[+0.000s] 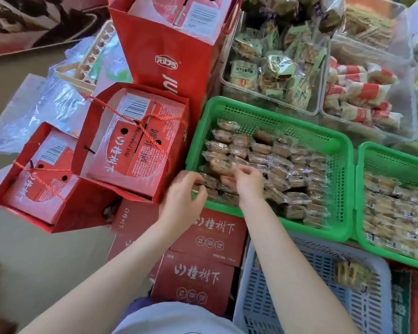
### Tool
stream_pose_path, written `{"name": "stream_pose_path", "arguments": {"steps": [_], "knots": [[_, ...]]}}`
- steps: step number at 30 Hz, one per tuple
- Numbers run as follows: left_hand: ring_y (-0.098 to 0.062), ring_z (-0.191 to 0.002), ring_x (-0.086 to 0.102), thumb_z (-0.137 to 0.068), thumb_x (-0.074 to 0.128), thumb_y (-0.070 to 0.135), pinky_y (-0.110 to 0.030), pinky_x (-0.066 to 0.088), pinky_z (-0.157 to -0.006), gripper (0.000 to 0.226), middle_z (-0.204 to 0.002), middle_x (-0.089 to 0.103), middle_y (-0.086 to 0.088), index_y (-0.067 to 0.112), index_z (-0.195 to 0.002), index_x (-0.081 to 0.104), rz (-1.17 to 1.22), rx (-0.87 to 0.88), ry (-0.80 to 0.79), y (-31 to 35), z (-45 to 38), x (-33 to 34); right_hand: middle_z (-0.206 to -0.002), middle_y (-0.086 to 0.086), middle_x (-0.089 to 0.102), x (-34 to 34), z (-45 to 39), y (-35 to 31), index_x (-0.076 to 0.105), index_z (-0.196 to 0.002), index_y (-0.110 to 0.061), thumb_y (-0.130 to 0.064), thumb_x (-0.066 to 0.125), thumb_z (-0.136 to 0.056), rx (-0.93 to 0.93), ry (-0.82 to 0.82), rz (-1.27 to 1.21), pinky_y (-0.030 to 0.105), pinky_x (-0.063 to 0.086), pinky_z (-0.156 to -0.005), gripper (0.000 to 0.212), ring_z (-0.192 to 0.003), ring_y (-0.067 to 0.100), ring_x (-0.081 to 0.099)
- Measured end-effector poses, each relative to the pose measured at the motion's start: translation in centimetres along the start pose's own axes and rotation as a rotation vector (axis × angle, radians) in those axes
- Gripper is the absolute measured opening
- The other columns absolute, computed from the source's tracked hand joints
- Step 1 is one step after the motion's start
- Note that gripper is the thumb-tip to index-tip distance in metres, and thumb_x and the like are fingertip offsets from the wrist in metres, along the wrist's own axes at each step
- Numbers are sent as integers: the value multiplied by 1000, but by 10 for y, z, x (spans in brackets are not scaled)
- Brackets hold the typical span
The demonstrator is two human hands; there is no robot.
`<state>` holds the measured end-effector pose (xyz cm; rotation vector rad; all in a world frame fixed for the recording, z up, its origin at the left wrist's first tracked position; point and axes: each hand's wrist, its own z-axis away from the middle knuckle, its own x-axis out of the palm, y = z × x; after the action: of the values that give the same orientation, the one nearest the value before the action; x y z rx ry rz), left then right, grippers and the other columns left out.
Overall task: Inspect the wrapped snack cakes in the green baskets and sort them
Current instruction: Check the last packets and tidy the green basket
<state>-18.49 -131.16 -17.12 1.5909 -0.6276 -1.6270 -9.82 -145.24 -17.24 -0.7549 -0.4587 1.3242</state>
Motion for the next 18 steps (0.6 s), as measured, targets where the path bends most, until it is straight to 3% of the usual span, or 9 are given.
{"name": "stream_pose_path", "arguments": {"steps": [2, 5, 7, 9, 13, 18], "knots": [[-27, -115, 56, -91, 62, 16, -32, 45, -99, 35, -126, 59, -9, 7, -125, 59, -142, 151, -8, -8, -6, 9, -89, 12, 70, 0, -5, 6, 55, -88, -13, -13, 58, -99, -179, 102, 241, 41, 62, -71, 11, -67, 21, 73], [-26, -152, 21, -98, 58, 30, -42, 13, -124, 64, -162, 29, -9, 13, -154, 35, -381, 218, -172, -9, -16, 17, -84, 6, 70, 3, -6, 12, 60, -88, -15, -20, 63, -96, -308, 28, 424, 43, 61, -70, 10, -66, 18, 71], [-21, -156, -2, -103, 45, 41, -41, -9, -124, 70, -169, 8, -4, 15, -161, 15, -522, 198, -280, -12, -22, 21, -80, 1, 69, 6, -10, 16, 63, -85, -18, -23, 66, -94, -342, -28, 511, 42, 60, -71, 10, -70, 18, 70], [-20, -156, -6, -105, 33, 49, -46, -16, -122, 70, -170, 5, -3, 15, -162, 10, -648, 192, -333, -16, -27, 25, -83, -2, 67, 7, -16, 16, 64, -87, -18, -22, 64, -94, -424, -22, 608, 38, 56, -72, 8, -77, 17, 66], [-24, -156, 6, -100, 9, 62, -57, -19, -117, 73, -169, 13, -2, 24, -161, 20, -814, 206, -387, -15, -33, 29, -100, 3, 62, 6, -32, 8, 65, -104, -10, -14, 57, -97, -629, 59, 793, 29, 47, -76, 11, -91, 20, 60], [-25, -156, 7, -100, 13, 65, -61, -15, -118, 72, -169, 10, -6, 27, -161, 20, -855, 141, -428, -8, -37, 32, -115, 7, 60, 16, -45, -1, 61, -114, -8, -15, 59, -98, -705, -39, 1049, 28, 45, -78, 17, -100, 23, 59]]}}
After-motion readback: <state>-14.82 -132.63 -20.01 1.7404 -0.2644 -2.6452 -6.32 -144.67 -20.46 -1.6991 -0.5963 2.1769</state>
